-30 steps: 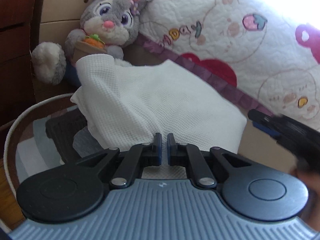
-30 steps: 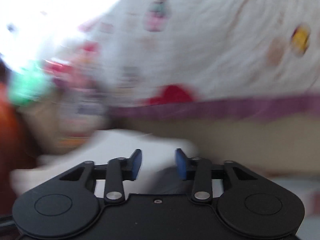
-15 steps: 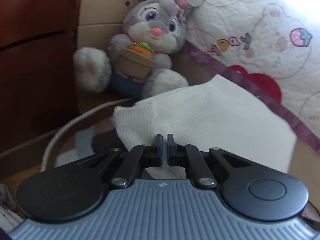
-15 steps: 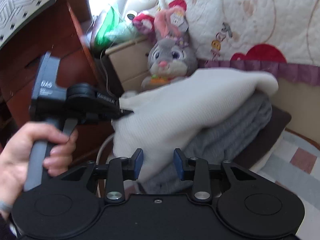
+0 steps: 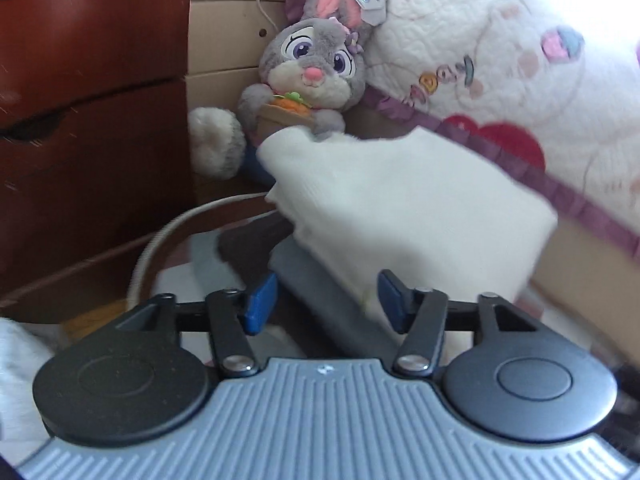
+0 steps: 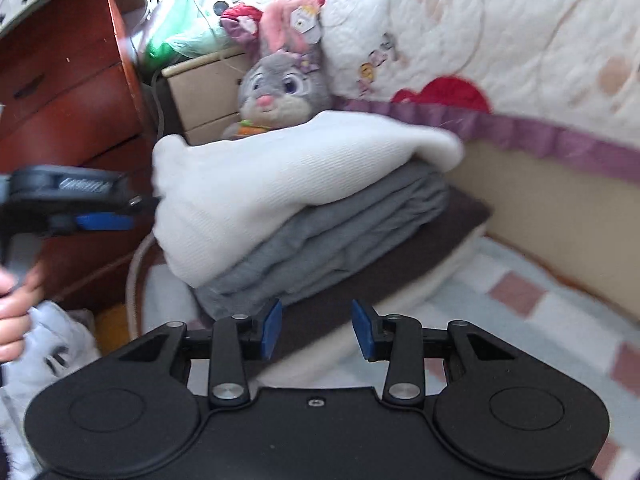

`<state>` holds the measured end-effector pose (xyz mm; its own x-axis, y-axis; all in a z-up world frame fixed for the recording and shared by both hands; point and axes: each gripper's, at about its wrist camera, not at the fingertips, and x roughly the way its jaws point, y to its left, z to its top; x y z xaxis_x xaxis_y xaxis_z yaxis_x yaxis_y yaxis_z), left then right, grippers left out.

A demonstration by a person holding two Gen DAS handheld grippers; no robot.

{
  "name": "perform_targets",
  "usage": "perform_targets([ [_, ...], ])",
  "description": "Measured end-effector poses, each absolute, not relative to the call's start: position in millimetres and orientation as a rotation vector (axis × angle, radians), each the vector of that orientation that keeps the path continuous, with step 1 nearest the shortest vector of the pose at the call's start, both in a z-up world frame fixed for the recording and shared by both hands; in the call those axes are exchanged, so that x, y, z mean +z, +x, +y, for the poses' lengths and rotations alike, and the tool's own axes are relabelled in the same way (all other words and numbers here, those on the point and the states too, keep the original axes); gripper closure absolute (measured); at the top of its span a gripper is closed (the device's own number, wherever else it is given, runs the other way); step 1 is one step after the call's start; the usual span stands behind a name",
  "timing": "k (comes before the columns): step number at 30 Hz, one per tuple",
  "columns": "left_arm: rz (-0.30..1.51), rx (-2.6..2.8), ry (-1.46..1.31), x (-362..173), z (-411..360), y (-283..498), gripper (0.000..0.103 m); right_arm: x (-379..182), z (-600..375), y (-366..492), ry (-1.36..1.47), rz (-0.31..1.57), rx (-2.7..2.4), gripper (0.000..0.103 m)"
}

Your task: Fold clothes

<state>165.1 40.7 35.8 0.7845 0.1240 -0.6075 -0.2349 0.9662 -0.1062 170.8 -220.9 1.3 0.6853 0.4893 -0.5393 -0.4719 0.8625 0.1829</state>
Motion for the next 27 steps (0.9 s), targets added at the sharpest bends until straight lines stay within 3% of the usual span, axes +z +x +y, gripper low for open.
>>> perform_targets([
  [2, 0.652, 0.185, -0.194, 37.7, 30.8, 147.3, 0.034, 10.3, -225.6, 159.5, 0.022, 0.597, 0.553, 0.053],
  [9, 0.727, 0.097, -0.150, 31.8, -15.8, 97.8, 0.021, 22.5, -238.5, 125.2, -0.005, 0.588, 0.505, 0.048],
  [27, 0.858, 0.021, 0.032, -0.5, -83.6, 33.7, 0.007, 11.1, -283.3, 54.0, 0.039, 0.745, 0.310, 0.042],
])
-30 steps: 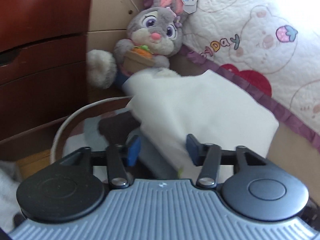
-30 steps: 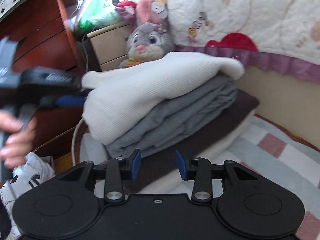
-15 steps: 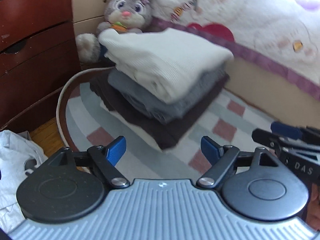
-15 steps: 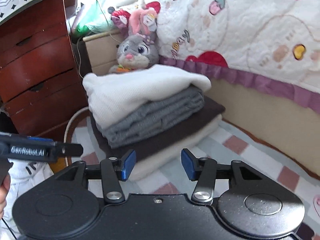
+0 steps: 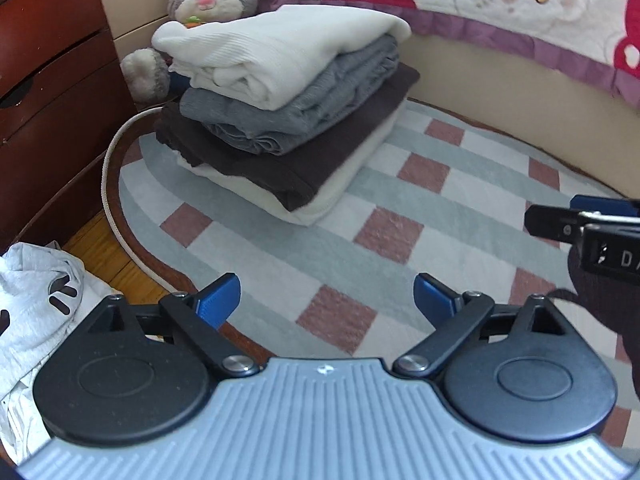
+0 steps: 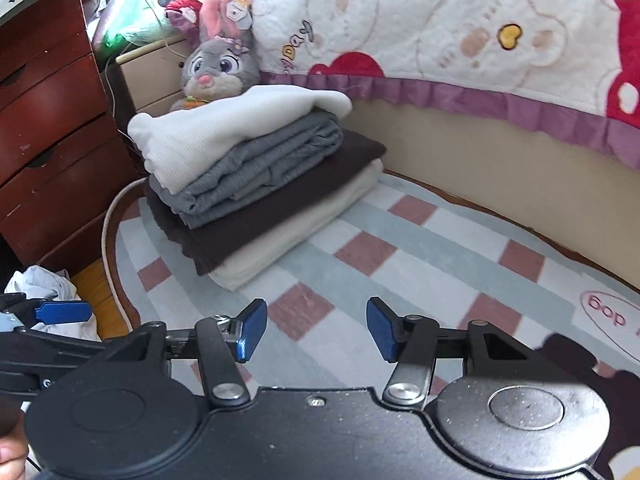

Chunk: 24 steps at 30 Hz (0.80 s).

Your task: Fold clothes

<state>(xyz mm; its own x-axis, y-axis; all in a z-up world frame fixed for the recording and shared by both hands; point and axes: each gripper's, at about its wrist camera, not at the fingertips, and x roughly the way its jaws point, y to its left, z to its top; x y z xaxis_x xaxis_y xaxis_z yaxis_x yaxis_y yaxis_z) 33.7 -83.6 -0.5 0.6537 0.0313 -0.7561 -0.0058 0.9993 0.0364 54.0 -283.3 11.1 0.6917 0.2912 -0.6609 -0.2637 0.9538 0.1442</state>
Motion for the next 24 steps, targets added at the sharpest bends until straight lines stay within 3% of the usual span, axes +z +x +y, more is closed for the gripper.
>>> perform_targets([
  [24, 0.844, -0.036, 0.077, -0.9, -104.2, 4.4, 0.005, 14.4, -298.7, 11.7, 0.040, 0.721, 0.308, 0.033],
])
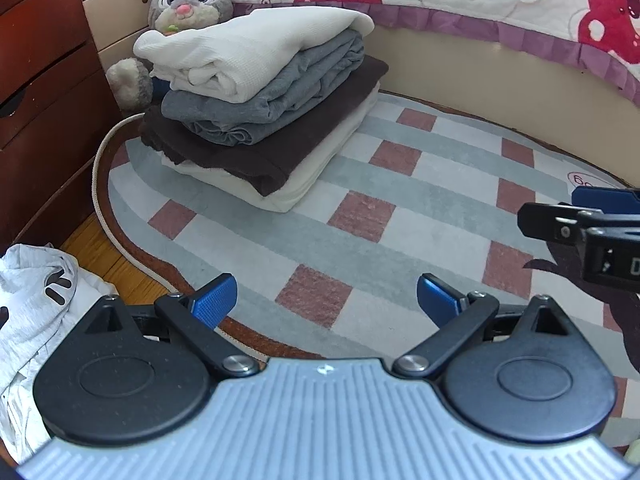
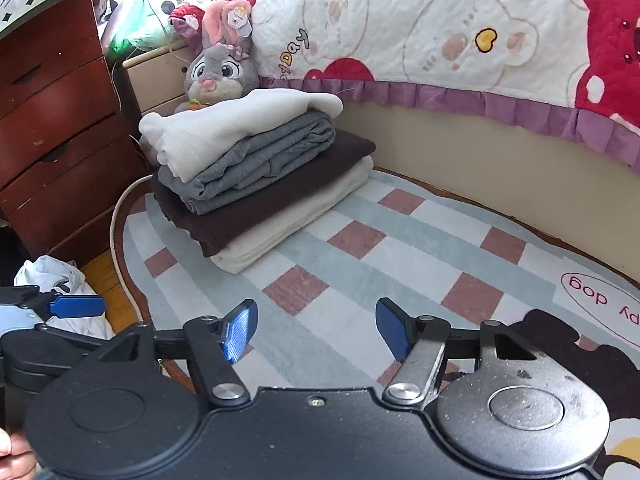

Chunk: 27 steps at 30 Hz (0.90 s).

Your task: Fold clothes

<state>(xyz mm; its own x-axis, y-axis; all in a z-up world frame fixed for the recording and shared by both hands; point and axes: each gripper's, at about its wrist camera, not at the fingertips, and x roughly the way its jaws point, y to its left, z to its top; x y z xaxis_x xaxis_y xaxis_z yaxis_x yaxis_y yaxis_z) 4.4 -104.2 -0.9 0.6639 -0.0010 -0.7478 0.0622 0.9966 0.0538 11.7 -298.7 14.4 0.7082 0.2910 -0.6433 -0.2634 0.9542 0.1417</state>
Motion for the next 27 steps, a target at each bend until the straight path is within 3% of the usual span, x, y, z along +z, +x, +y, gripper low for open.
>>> perform_targets([
  [27, 0.797, -0.022, 0.105, 6.2, -106.9, -3.8, 0.001, 8.1, -300.7, 13.2, 0.031, 0.733, 0.291, 0.032],
])
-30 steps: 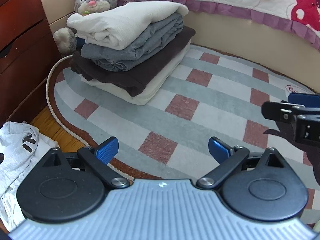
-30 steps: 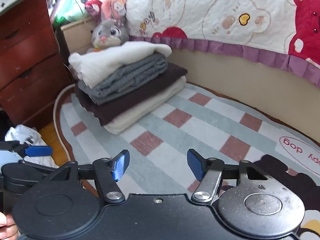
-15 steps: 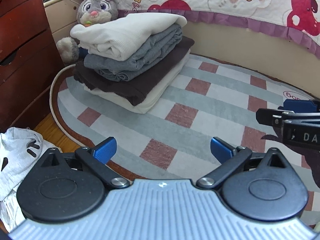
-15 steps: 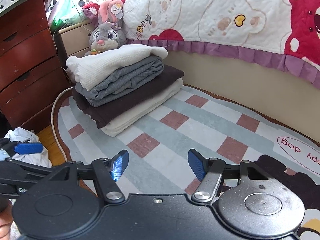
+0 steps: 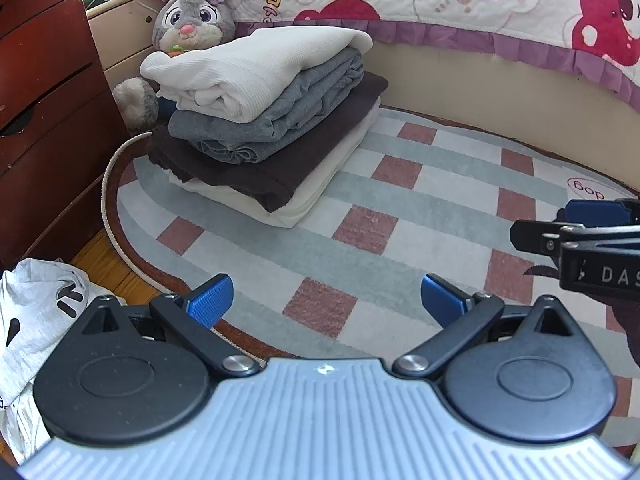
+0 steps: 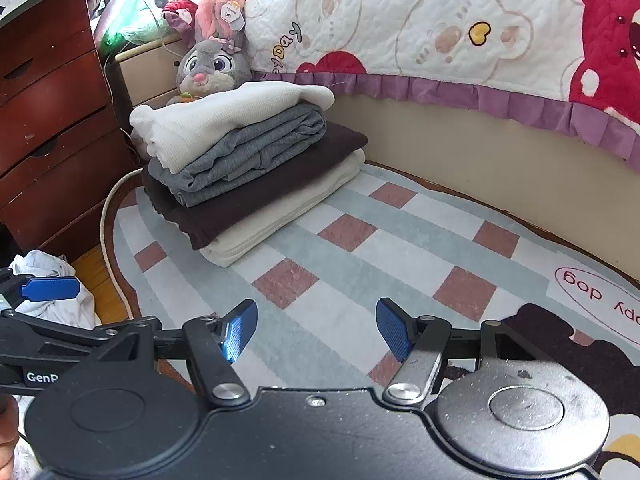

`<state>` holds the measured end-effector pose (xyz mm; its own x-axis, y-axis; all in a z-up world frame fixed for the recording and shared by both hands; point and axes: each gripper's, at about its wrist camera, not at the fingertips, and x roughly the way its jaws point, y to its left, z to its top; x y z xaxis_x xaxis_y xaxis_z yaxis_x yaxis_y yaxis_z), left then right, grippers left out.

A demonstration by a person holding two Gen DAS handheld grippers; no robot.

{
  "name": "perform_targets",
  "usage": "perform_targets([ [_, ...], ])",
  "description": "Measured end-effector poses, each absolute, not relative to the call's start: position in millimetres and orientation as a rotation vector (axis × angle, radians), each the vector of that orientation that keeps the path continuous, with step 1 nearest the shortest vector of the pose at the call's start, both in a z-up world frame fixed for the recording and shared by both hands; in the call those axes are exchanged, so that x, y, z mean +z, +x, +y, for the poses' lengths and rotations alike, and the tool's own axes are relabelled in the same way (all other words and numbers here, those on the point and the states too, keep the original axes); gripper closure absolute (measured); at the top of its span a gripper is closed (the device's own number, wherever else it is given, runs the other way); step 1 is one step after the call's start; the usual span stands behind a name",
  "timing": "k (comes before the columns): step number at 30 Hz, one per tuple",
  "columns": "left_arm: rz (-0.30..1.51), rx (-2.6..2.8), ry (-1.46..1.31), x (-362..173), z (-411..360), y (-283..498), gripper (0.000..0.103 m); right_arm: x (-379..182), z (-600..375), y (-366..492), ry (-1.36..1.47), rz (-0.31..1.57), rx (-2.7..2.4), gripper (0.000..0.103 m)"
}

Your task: Fold clothes

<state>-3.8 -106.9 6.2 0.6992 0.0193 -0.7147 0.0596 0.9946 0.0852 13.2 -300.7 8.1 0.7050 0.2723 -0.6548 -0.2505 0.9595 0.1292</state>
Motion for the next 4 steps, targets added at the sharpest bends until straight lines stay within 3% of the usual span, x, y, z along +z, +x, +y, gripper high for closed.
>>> perform_targets([
  [4, 0.807, -0.027, 0.113, 5.1, -107.8, -3.6, 0.001, 8.1, -300.1, 13.2, 0.028, 0.734, 0.288, 0.032],
])
